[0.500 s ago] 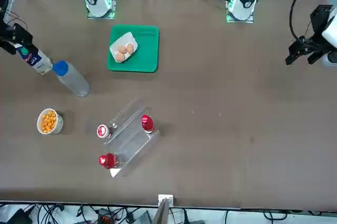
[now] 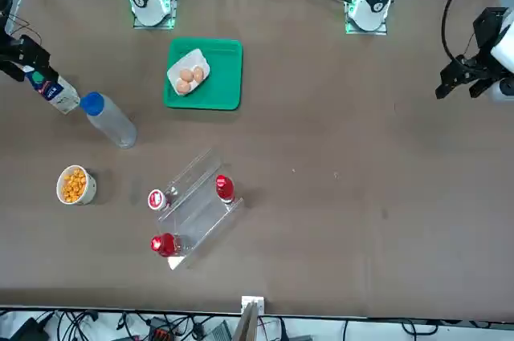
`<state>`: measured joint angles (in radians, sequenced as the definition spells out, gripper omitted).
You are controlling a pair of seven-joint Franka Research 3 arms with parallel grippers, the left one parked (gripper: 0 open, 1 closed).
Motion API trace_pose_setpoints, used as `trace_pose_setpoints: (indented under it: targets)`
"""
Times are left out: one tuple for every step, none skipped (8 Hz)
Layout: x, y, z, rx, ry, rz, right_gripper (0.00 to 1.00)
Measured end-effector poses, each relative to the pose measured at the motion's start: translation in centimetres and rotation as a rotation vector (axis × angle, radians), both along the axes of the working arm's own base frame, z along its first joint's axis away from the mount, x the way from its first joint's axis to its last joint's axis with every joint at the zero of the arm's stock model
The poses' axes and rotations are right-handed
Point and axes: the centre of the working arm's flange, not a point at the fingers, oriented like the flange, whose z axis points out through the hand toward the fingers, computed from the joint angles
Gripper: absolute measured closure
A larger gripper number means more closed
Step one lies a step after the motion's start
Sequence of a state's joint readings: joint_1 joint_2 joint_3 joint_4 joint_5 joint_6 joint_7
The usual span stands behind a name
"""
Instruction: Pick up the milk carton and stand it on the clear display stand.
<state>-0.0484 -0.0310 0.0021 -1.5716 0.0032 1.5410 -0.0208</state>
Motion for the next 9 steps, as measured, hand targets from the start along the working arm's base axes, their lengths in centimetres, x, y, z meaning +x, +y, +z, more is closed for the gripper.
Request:
trace_pose_setpoints:
  targets:
    - [-0.1,-0.1,-0.1,-0.001,0.009,-0.002,0.00]
    - [-0.2,-0.6,-0.2,0.000,0.017,-0.011,0.00]
    - [-0.3,-1.2,-0.2,0.000,0.023,-0.022,0.00]
    - [-0.4,-1.8,-0.4,0.000,0.027,-0.032,0.00]
    - [-0.5,-2.5,-0.6,0.000,0.034,-0.009,0.00]
    - [-0.6,-3.8,-1.0,0.000,0.044,0.052,0.00]
    - [-0.9,-5.8,-1.7,0.006,0.058,0.133,0.00]
    - [-1.4,-8.4,-2.6,0.016,0.075,0.216,0.00]
    - [-1.8,-10.5,-3.9,0.028,0.088,0.290,0.00]
